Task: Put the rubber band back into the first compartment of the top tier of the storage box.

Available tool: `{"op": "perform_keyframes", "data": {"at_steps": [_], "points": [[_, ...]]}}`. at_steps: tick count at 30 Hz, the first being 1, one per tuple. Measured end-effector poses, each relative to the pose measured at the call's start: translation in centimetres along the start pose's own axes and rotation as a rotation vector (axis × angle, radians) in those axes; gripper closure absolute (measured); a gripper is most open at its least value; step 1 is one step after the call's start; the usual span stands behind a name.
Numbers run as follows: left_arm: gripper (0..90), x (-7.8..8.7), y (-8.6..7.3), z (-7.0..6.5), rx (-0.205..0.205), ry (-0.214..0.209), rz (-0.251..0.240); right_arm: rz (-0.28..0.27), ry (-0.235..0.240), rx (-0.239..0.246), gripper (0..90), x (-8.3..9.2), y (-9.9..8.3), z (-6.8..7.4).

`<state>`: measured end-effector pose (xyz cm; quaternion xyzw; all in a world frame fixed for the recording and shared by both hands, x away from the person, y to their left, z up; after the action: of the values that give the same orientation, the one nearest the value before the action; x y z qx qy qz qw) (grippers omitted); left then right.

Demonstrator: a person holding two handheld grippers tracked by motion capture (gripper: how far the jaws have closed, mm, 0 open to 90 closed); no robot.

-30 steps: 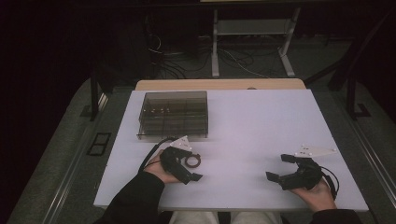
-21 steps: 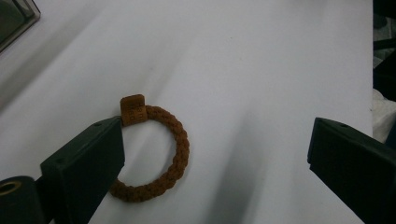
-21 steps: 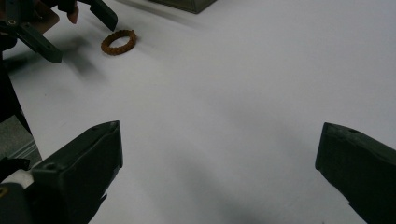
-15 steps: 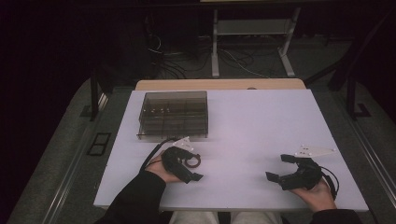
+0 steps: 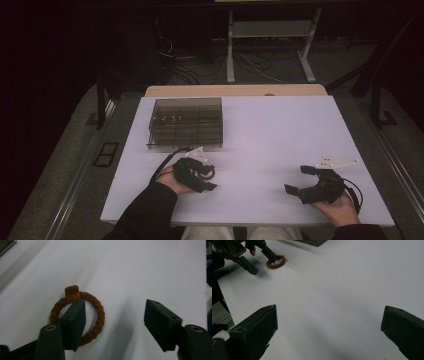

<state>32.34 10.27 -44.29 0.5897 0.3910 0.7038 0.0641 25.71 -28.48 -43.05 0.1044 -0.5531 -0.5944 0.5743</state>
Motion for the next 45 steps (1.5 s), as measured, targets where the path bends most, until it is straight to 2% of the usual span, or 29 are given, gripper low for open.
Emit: {"op": "perform_keyframes", "data": {"at_steps": [11,12,16,21,24,25,34,39,45], "points": [[53.6,-0.1,-0.1,0.0,-0.008,0.031,0.011,0.001,0.002,-0.003,0.0,0.0,0.0,0.0],[57.8,-0.1,-0.1,0.0,-0.011,0.033,0.012,0.002,0.002,-0.001,0.0,0.0,0.0,0.0],[63.8,-0.2,-0.1,0.0,-0.015,0.046,0.018,0.002,0.001,-0.001,0.0,0.0,0.0,0.0],[76.3,-0.1,-0.1,0.2,-0.02,0.066,0.024,0.0,0.001,-0.001,0.0,0.0,0.0,0.0],[80.1,-0.2,-0.2,0.2,0.001,0.072,0.018,0.001,0.001,0.0,0.0,0.0,0.0,0.0],[81.4,-0.2,-0.2,0.3,-0.004,0.072,0.021,0.001,0.001,-0.001,0.0,0.0,0.0,0.0],[84.0,0.0,-0.2,0.4,0.007,0.058,0.018,0.0,0.002,-0.003,0.0,0.0,0.0,0.0],[84.1,0.4,-0.2,0.5,0.026,0.045,0.002,0.0,0.001,-0.004,0.0,0.0,0.0,0.0],[84.0,1.5,0.3,0.6,0.027,0.044,-0.03,-0.003,0.002,-0.004,0.0,0.0,0.0,0.0]]}}
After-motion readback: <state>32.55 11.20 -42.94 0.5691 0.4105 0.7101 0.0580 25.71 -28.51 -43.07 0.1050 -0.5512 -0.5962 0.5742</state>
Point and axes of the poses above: each handheld gripper's, and its own axes: x roughly backward along the jaws, y roughly out of its top, z roughly to its left, the point moved 1 cm from there along -x, roughly forward along the jaws, and after that the axes turned 13 degrees about y, right-handed, at the moved point
